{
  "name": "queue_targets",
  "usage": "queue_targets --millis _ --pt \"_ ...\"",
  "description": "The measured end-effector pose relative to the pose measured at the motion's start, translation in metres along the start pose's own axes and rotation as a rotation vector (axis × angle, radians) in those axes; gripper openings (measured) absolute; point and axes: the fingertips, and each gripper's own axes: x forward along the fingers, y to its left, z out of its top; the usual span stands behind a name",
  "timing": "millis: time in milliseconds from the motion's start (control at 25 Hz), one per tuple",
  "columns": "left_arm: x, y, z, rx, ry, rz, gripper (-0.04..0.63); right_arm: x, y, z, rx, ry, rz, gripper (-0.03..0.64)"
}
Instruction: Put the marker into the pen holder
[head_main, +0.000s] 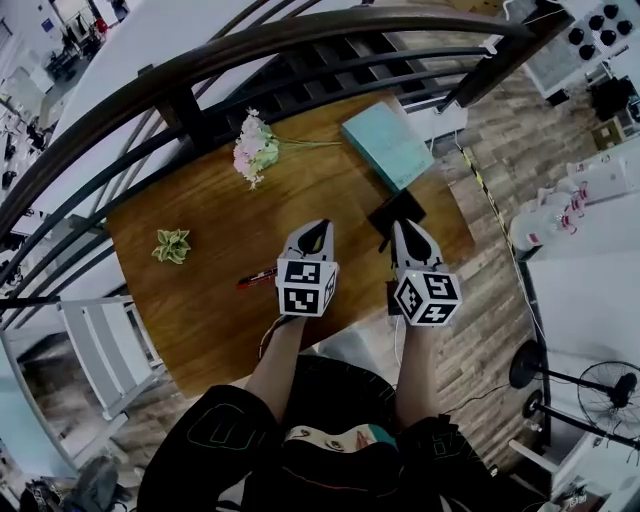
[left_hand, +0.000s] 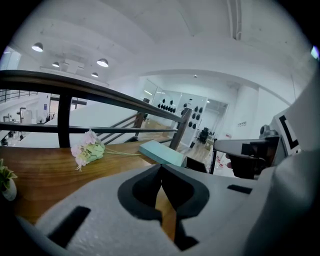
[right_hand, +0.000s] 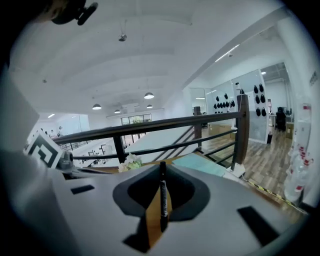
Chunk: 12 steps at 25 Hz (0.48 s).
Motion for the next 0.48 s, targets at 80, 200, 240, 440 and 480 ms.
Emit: queue_targets --millis 80,200,240,440,480 --pt "0.008 -0.011 0.003 0.017 0.011 -0.010 0.008 -0.002 -0.011 0.009 0.022 -0.022 0.002 0.043" --pt "0.023 -0.015 0.007 0.028 0.024 0.001 0.008 0.002 -0.027 0.019 0.034 -0.043 0.013 0.043" --pt "0.030 -0.016 0.008 0.029 0.026 0.008 0.008 0.004 -0.033 0.022 0.037 -0.050 0.019 0.043" --pt "0.059 -0.030 0.018 0.057 0.036 0.014 0.008 0.012 -0.060 0.036 0.070 -0.089 0.051 0.043" --pt "0.064 -0.033 0.020 0.065 0.038 0.013 0.008 0.014 -0.064 0.039 0.074 -0.094 0.059 0.043"
